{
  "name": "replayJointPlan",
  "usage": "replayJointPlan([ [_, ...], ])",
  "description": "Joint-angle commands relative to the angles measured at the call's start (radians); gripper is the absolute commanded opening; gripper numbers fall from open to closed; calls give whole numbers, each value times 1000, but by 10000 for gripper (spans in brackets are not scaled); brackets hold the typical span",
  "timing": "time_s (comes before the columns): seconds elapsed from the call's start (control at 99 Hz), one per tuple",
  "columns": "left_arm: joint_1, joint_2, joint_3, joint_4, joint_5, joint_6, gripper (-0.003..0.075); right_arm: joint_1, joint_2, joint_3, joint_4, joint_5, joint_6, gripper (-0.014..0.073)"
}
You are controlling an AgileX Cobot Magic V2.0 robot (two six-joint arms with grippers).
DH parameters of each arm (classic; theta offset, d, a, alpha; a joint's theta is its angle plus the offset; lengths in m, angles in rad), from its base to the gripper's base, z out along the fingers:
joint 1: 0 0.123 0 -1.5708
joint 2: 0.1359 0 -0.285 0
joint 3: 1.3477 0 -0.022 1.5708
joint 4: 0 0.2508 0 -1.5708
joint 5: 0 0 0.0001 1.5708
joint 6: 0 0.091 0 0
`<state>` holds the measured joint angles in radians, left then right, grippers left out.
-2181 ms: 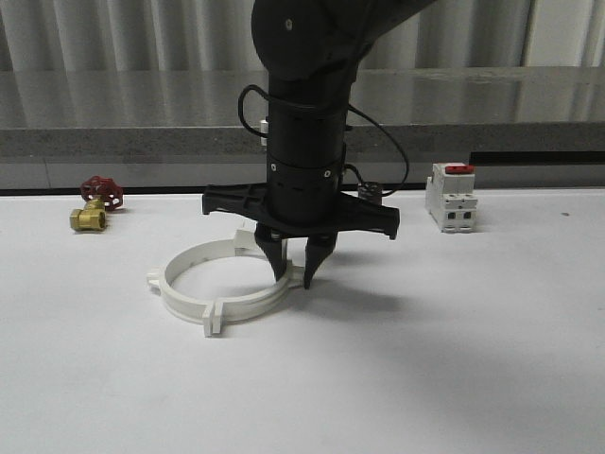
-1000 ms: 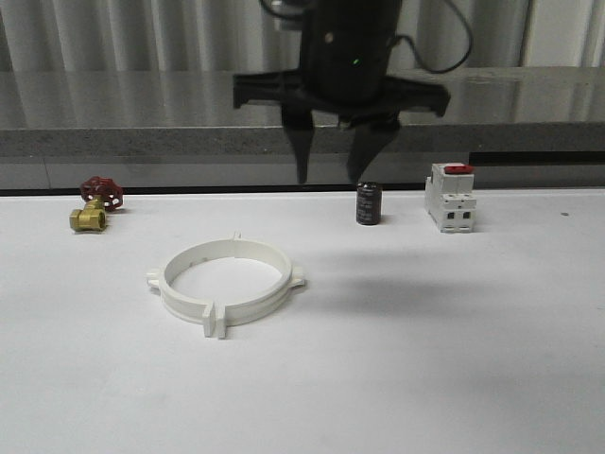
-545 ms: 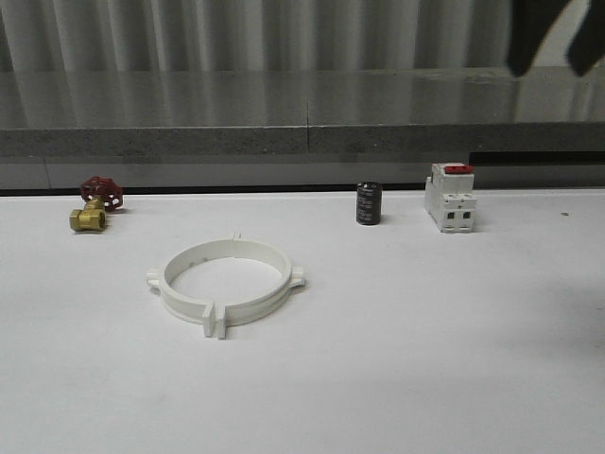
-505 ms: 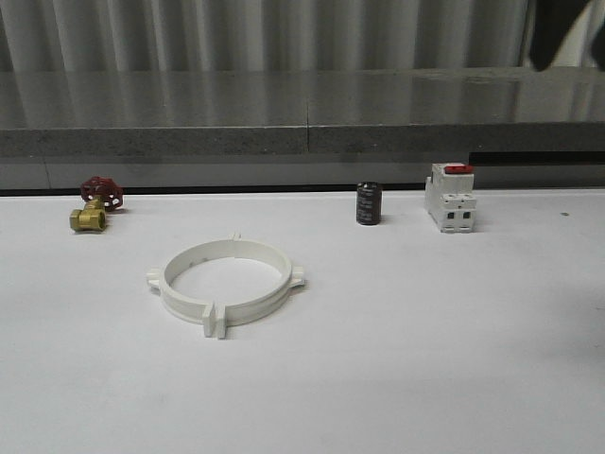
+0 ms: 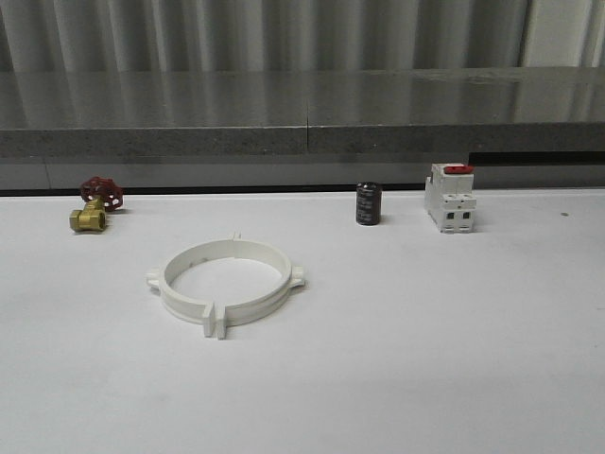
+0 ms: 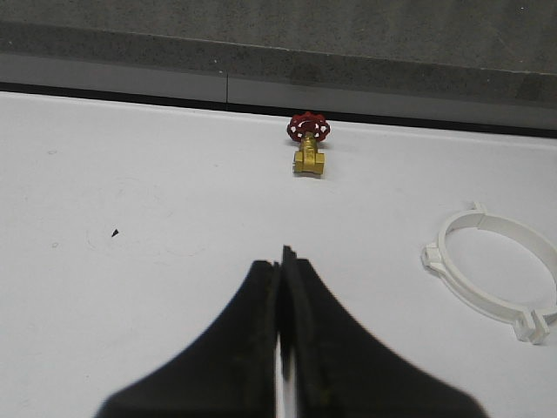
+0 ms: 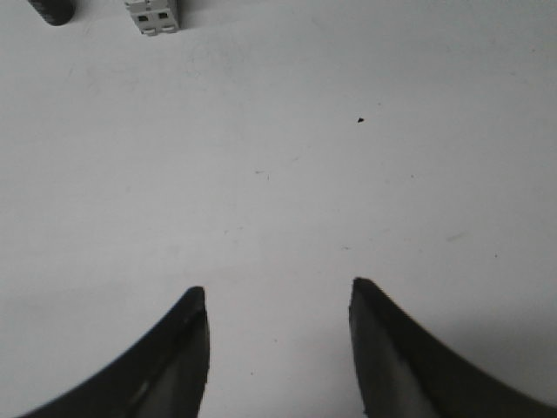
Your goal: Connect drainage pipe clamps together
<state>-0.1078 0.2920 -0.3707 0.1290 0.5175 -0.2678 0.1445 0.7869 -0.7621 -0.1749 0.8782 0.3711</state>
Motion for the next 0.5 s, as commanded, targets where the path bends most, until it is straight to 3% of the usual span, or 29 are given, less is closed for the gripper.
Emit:
replayJointPlan([
  [0.0, 0, 6, -25, -3, -77, -2, -20, -7, -94, 21, -12, -32, -16, 381],
  [0.131, 0, 6, -25, -3, -77, -2, -20, -7, -212, 86, -12, -16, -16, 311],
  [0.394, 0, 6, -25, -3, -77, -2, -20, -7, -318, 133, -15, -11, -16, -50],
  [0.495, 0, 6, -25, -3, -77, -2, -21, -7, -319, 133, -15, -16, -16, -66],
])
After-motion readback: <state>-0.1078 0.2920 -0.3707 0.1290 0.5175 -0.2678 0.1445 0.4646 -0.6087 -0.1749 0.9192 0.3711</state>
